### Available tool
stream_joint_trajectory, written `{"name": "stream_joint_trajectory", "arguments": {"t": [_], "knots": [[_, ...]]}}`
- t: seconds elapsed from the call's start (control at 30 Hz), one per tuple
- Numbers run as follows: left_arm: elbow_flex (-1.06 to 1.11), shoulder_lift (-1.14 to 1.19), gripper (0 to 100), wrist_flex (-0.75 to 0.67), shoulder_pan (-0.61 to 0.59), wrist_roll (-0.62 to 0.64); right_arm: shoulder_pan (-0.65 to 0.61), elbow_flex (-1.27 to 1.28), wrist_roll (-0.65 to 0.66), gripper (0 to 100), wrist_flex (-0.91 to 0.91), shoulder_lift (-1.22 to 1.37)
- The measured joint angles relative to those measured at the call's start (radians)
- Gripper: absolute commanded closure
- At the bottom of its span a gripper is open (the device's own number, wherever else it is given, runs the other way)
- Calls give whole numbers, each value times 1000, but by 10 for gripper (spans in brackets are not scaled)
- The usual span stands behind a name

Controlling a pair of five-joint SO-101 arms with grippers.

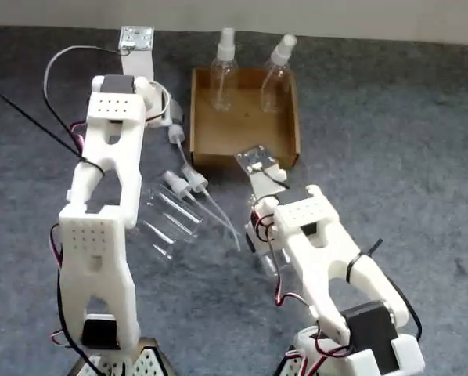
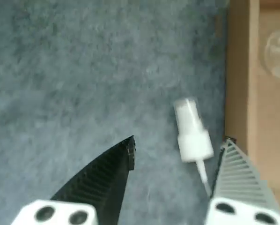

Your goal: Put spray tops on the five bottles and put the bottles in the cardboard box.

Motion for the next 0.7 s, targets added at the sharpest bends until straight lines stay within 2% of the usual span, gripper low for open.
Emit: {"name": "stream_joint_trajectory", "arguments": {"t": [0.13,0.3,0.7], "knots": [[-176,140,793,2,0,3,0,0,0,994,0,0],[-354,250,793,84,3,3,0,0,0,994,0,0],[-517,414,812,244,25,3,0,0,0,994,0,0]]}}
